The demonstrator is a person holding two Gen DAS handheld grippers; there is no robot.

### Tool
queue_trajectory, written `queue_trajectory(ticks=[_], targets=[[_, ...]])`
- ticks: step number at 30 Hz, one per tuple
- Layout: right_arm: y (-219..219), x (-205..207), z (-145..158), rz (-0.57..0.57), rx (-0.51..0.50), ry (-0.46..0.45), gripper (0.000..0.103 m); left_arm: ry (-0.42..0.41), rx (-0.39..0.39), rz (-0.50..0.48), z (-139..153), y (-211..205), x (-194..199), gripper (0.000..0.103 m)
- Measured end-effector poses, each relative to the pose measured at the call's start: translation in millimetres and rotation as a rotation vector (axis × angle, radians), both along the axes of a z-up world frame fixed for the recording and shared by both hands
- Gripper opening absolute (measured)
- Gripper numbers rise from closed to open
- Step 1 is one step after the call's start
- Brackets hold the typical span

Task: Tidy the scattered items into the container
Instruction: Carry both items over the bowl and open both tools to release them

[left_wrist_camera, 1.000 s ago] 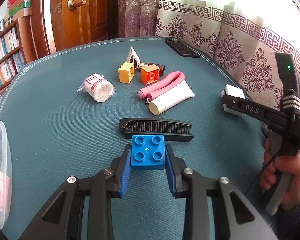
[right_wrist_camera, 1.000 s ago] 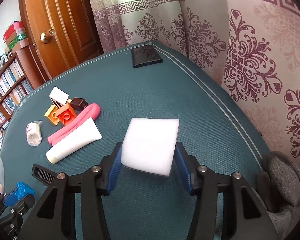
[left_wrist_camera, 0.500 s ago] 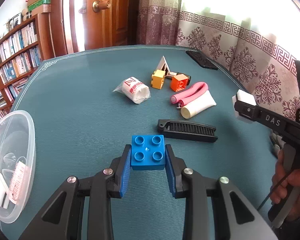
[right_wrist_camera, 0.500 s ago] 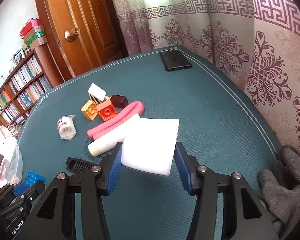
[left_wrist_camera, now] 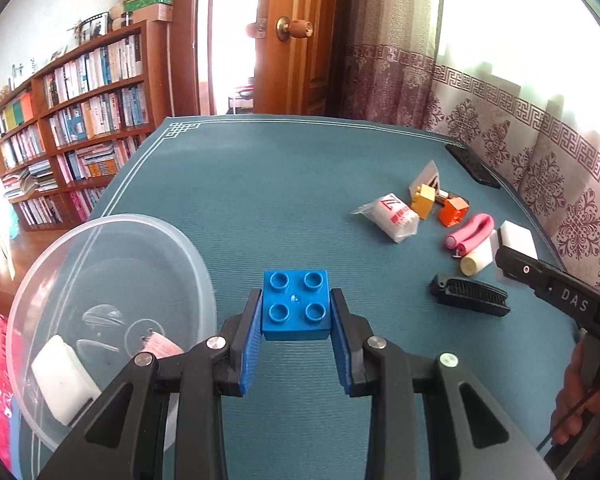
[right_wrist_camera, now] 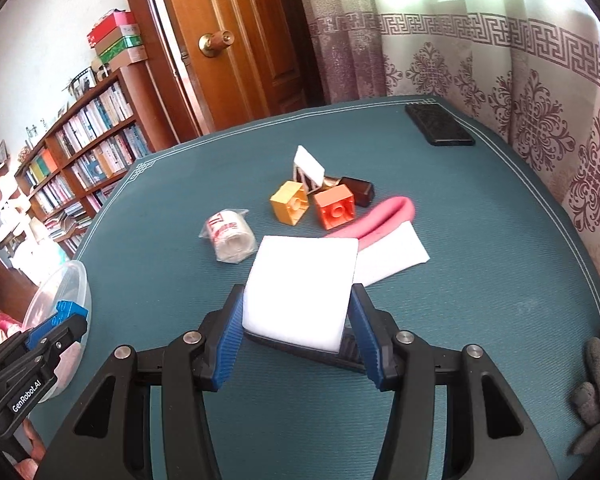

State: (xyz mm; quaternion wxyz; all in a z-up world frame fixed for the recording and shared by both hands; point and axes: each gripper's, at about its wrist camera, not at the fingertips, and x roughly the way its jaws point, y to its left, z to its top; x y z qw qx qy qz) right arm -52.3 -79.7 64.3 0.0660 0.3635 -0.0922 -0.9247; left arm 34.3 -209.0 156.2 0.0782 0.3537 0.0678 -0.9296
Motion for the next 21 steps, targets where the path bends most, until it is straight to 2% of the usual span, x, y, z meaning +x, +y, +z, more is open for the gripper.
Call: queue_trajectory(ticks=[12,19,20,21], targets=[[-83,-5,8,0.168,0.013,0.013,0.054,0.008,0.015,0.167,-6,-85,9,0.035],[-138,-6,14,0.291,0.008,0.030,0.054,-0.004,0.028,0.223,-13,-122,10,0.036],[-146,-6,15,0.309,0.007,0.033,0.054,-0.005,0.037,0.230,-14,-126,11,0.036],[-154,-6,16,0.327,0.007,0.037,0.054,-0.003,0.049,0.236,-15,-131,12,0.045]])
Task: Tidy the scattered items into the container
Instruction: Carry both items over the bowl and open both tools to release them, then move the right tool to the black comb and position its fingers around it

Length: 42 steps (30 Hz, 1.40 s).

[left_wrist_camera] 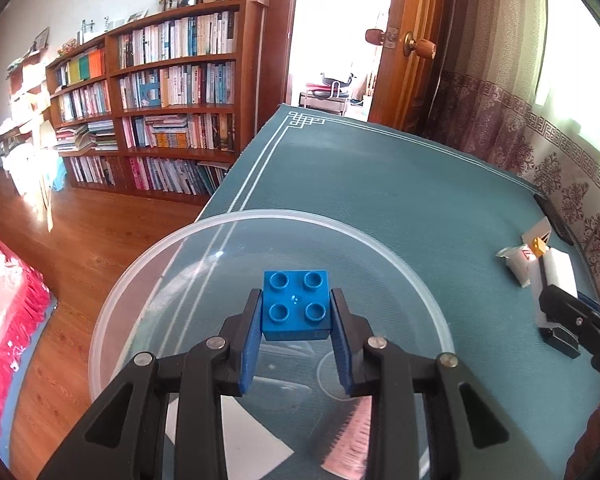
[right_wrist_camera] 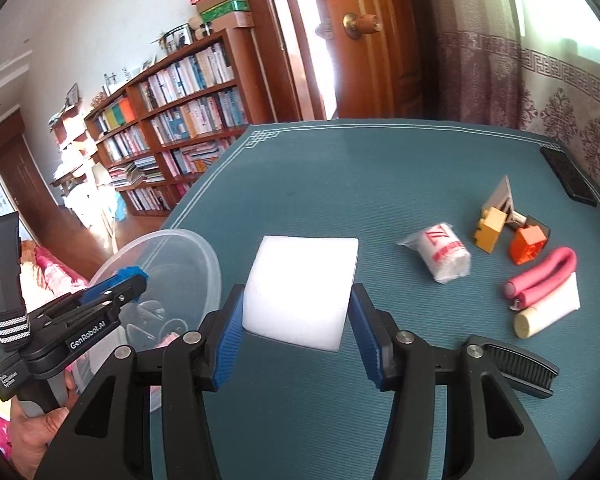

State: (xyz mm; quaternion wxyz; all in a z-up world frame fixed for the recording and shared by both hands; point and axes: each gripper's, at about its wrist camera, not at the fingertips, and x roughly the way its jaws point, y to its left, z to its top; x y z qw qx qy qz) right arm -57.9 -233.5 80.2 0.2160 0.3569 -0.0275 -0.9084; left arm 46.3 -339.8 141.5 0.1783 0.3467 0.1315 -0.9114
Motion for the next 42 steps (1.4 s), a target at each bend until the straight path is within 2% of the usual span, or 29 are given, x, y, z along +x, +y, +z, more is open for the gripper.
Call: queue_trajectory(ticks=[3,5,10,13,18,24,29,42], targets=[[-23,1,2,0.050,0.002,0.009,0.054,0.018,0.015,0.021,-1,-11,6,0.070],[-37,2,3,0.081,0.004,0.015,0.054,0.027,0.010,0.029,1,-14,10,0.074],[-65,4,2,0.150,0.005,0.018,0.054,0.030,0.014,0.046,2,-27,18,0.074],[-81,2,2,0.191,0.012,0.021,0.054,0.036,0.011,0.070,4,-34,25,0.080],[-106,1,-2,0.240,0.036,0.026,0.057,0.052,0.015,0.121,6,-46,37,0.082],[-121,0,-6,0.285,0.039,0.018,0.066,0.053,0.033,0.163,3,-58,49,0.083],[-118,0,-10,0.285,0.036,0.016,0.069,0.051,0.047,0.171,1,-61,51,0.084],[-75,2,-14,0.206,-0.004,-0.011,0.069,0.036,0.051,0.137,0,-50,46,0.085]])
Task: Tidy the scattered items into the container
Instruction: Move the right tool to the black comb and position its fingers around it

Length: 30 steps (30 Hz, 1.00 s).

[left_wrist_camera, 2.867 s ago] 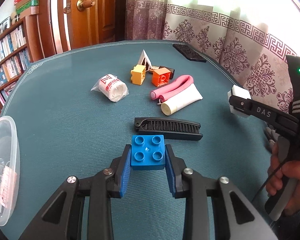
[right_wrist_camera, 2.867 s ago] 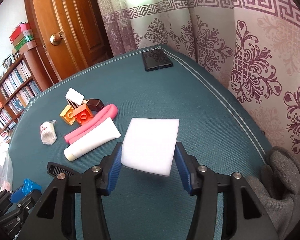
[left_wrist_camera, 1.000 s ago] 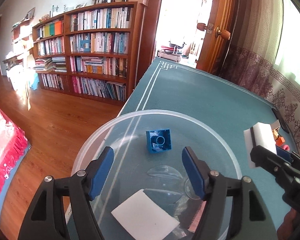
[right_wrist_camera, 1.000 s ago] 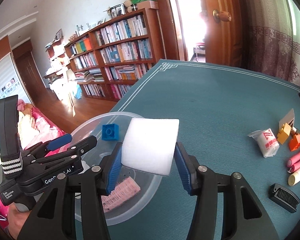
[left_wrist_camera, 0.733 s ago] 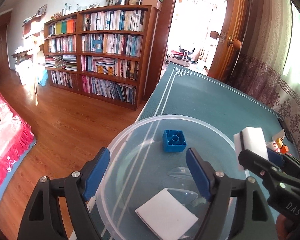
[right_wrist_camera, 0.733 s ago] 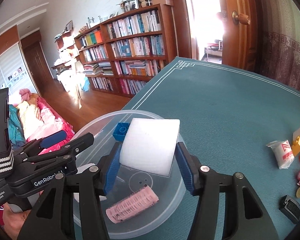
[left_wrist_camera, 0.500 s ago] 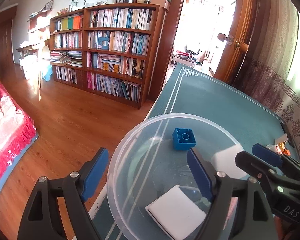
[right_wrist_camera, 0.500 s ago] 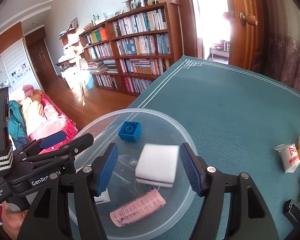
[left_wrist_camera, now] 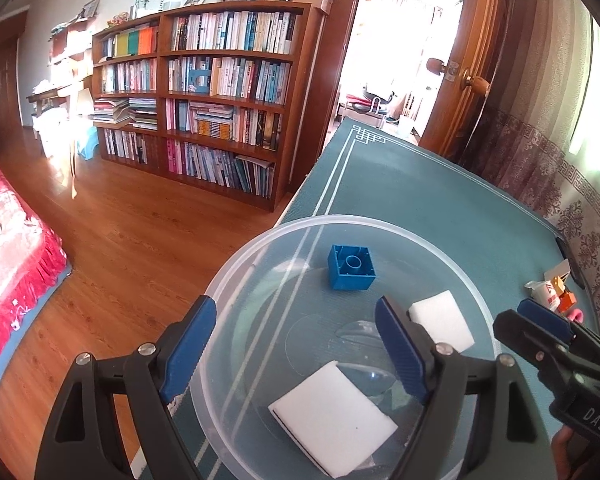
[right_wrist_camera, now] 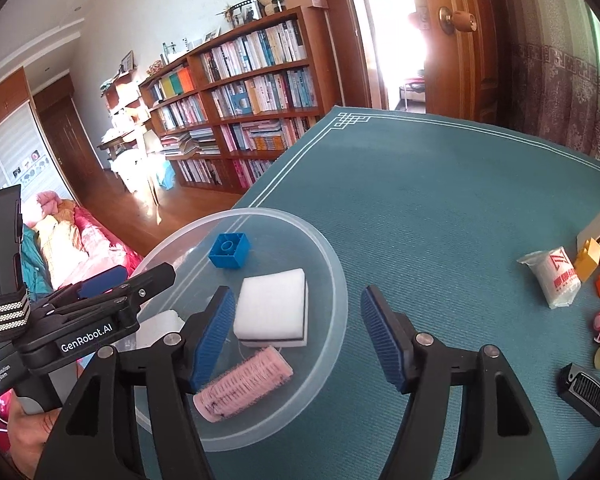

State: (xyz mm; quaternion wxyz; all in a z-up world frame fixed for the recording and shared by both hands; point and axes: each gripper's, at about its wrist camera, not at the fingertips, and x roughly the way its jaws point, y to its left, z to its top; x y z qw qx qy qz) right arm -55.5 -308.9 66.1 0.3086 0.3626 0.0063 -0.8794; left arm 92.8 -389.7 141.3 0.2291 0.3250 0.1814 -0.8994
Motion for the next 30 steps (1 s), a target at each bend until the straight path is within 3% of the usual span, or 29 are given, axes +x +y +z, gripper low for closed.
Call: queue_trajectory(ticks=[9,25,30], targets=[[57,8,-9,-0.118,0.026,0.000,0.069,-0.011,-0.015,-0.055,4,24,-10,0.087],[215,9,-19,-0.432,0.045,-0.003,0.069,-0.046,-0.067,-0.202,16,100,-44,0.087],[256,3,-23,-0.487,0.030,-0.012,0.069,-0.051,-0.086,-0.250,19,127,-56,0.094]])
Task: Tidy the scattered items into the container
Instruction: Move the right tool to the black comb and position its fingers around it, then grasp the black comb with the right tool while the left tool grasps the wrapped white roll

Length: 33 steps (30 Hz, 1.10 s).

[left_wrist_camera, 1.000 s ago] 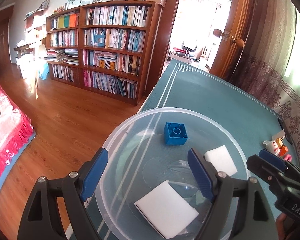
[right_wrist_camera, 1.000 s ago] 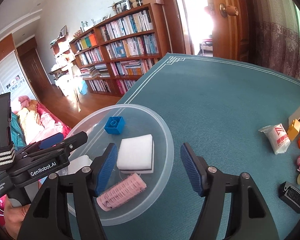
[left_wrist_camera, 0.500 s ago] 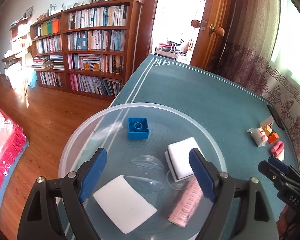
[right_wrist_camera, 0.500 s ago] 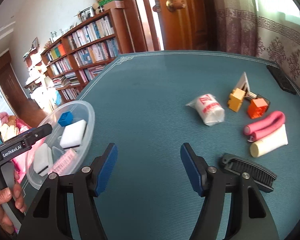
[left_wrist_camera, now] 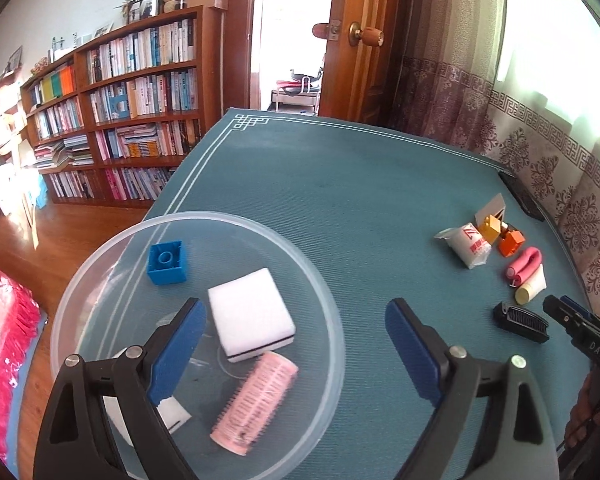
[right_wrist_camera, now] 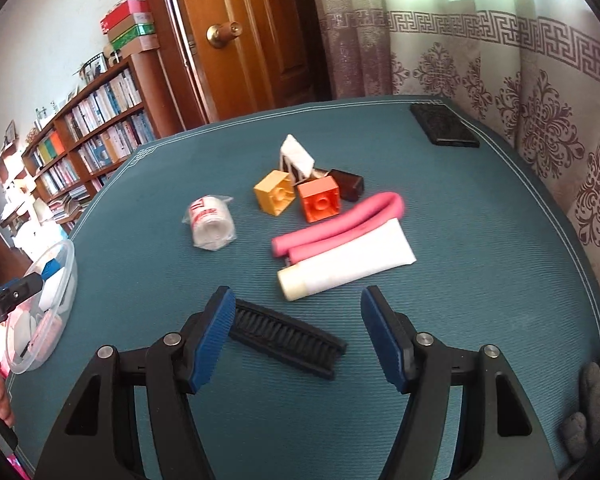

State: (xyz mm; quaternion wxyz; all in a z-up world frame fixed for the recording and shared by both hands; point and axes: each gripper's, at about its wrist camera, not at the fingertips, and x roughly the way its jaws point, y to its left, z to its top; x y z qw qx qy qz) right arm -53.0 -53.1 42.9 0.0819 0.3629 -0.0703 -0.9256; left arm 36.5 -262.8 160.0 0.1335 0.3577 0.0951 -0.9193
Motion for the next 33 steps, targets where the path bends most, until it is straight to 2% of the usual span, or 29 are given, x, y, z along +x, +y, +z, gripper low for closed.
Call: queue_trajectory(ticks=[7,15,31,33], targets=[[13,-10,-7,0.077,-0.063,-0.022,0.069,-0.026,-0.038,-0.076,0,37,-14,0.094],[-1,-16,-24,0.196,-0.052,-0.074,0.069,-0.051,-0.053,-0.124,-3,63,-22,0.094],[-25,14,-31,0.300,-0.031,-0.120,0.069,-0.088,-0.047,-0.168,-13,76,-31,0.094],[-30,13,-31,0.301,-0.008,-0.113,0.062,-0.091,-0.042,-0.168,-14,75,-31,0.094]])
